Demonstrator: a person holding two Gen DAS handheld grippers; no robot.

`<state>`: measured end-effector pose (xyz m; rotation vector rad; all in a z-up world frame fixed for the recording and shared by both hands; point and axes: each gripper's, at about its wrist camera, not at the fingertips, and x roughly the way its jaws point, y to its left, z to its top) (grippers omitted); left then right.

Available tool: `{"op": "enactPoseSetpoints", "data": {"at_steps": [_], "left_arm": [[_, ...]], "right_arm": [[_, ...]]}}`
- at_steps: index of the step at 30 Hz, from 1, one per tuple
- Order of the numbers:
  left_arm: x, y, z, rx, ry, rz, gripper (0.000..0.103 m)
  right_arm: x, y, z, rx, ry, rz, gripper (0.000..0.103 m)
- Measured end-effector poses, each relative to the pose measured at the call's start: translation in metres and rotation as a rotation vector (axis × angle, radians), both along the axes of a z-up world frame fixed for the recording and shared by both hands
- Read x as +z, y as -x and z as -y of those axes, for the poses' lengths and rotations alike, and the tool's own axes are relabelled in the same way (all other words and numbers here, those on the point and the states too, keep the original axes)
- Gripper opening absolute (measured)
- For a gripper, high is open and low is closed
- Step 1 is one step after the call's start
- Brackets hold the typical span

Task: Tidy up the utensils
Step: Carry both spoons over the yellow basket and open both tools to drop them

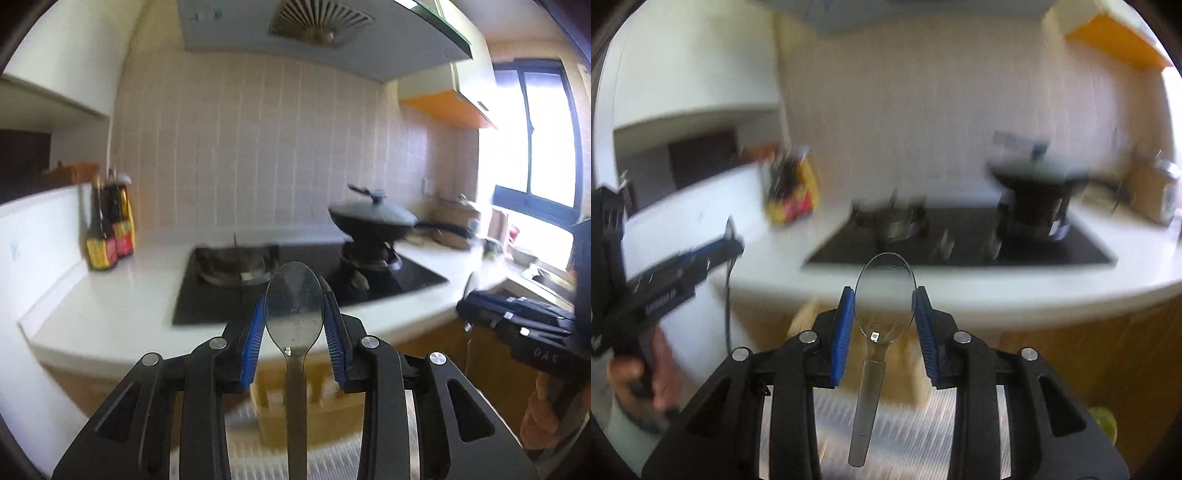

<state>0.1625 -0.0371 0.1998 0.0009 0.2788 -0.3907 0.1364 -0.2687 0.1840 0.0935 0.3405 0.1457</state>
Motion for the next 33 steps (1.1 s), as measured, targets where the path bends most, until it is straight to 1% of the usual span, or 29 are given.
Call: {"op": "enactPoseSetpoints", "data": {"at_steps": [2, 4, 6, 8, 11, 15, 18, 21, 23, 24, 25, 26, 28, 29, 33], "left_arm": [[0.000, -0.006, 0.002, -0.010, 0.029, 0.052, 0.030], [-0.004, -0.014, 0.004, 0.006, 0.043, 0.100, 0.030], [-0.013, -0.026, 0.006, 0.043, 0.057, 0.145, 0.030], [-0.020, -0.034, 0.009, 0.074, 0.065, 0.166, 0.030], [-0.035, -0.053, 0.010, 0.102, 0.087, 0.149, 0.030], [-0.056, -0.071, 0.006, 0.104, 0.108, 0.112, 0.030], [-0.067, -0.073, 0.004, 0.096, 0.104, 0.104, 0.030], [-0.072, -0.071, 0.004, 0.070, 0.101, 0.076, 0.031], [-0.072, -0.066, 0.002, 0.057, 0.108, 0.061, 0.035], [-0.071, -0.063, 0.000, 0.047, 0.114, 0.049, 0.042], [-0.071, -0.061, -0.001, 0.039, 0.119, 0.042, 0.046], [-0.070, -0.056, -0.004, 0.030, 0.123, 0.035, 0.049], [-0.067, -0.047, -0.006, 0.006, 0.120, 0.015, 0.056], [-0.064, -0.040, -0.007, 0.000, 0.116, 0.004, 0.057], [-0.051, -0.014, -0.014, -0.023, 0.109, -0.036, 0.060]], "right_arm": [[-0.002, -0.013, 0.005, -0.068, -0.033, 0.046, 0.030], [-0.010, -0.029, 0.010, -0.134, -0.058, 0.090, 0.030], [-0.017, -0.042, 0.010, -0.176, -0.059, 0.110, 0.030], [-0.023, -0.052, 0.009, -0.209, -0.038, 0.122, 0.030], [-0.039, -0.071, -0.003, -0.209, 0.002, 0.108, 0.030], [-0.051, -0.074, -0.012, -0.211, 0.034, 0.111, 0.030], [-0.055, -0.071, -0.014, -0.206, 0.034, 0.101, 0.031], [-0.061, -0.070, -0.011, -0.192, 0.021, 0.072, 0.031], [-0.063, -0.067, -0.008, -0.181, 0.007, 0.045, 0.031], [-0.063, -0.066, -0.007, -0.168, -0.003, 0.029, 0.031], [-0.063, -0.064, -0.006, -0.155, -0.006, 0.011, 0.031], [-0.062, -0.062, -0.006, -0.150, -0.009, 0.003, 0.032], [-0.060, -0.053, -0.005, -0.138, -0.022, -0.014, 0.041], [-0.058, -0.048, -0.004, -0.132, -0.029, -0.021, 0.048], [-0.050, -0.026, -0.003, -0.122, -0.037, -0.053, 0.048]]}}
